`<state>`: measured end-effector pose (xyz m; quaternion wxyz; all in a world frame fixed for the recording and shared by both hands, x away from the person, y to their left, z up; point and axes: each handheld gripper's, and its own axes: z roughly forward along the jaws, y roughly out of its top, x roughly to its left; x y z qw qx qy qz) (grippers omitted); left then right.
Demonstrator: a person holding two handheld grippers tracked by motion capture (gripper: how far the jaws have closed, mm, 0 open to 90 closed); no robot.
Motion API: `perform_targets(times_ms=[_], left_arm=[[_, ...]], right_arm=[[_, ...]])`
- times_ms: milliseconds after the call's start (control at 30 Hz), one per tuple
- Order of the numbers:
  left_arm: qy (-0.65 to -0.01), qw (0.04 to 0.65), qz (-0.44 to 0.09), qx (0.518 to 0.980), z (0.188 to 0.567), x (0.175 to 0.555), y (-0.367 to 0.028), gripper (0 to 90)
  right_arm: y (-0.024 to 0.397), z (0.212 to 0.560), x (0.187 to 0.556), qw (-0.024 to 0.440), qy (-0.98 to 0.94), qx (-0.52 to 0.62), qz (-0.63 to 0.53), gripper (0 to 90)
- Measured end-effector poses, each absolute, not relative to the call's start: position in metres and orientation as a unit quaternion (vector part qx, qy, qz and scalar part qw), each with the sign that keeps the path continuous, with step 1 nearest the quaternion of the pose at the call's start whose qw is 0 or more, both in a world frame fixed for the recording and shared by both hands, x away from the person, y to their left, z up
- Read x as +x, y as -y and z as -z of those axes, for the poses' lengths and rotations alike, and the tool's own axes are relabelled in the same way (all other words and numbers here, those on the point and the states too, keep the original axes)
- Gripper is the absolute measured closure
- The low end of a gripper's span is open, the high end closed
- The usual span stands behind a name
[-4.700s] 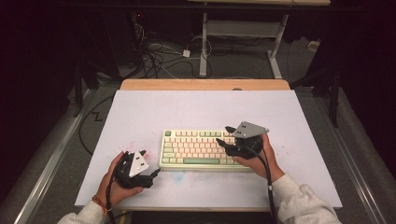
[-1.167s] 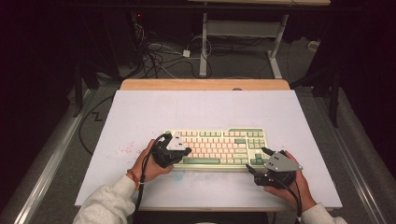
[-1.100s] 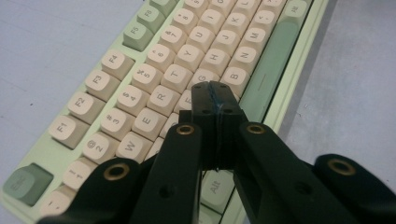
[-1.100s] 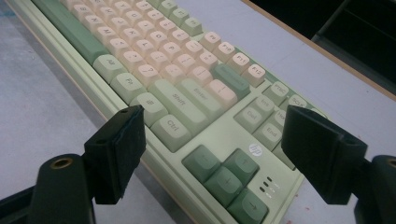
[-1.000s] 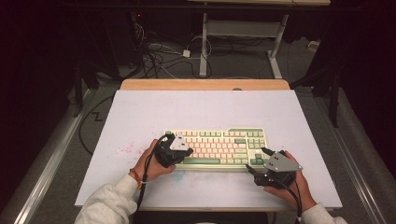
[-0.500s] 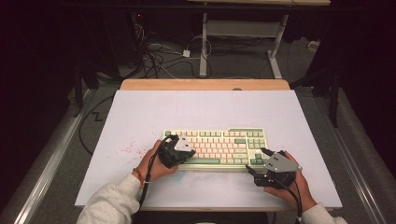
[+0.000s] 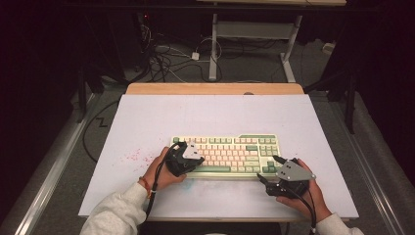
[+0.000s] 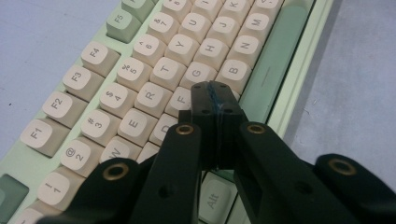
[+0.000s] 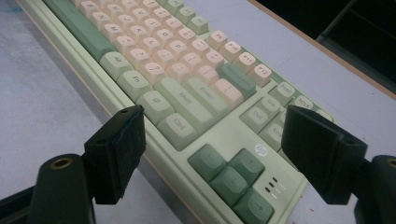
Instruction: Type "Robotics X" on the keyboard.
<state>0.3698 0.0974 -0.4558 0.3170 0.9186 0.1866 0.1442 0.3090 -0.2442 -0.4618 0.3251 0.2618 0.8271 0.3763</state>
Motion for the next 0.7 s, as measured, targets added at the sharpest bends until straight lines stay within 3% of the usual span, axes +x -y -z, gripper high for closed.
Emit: perform_targets(times_ms=[467, 700], left_arm=[[-0.180, 0.320, -0.161, 0.916, 0.4536, 0.3666, -0.0978, 85.6], [-0.180, 0.327, -0.177, 0.911, 0.4511, 0.3646, -0.0995, 80.0]], right_arm=[[0.2437, 0.4618, 0.3089, 0.325, -0.829, 0.260, -0.374, 22.2], [0.2440, 0.4617, 0.3088, 0.324, -0.828, 0.261, -0.375, 22.2]])
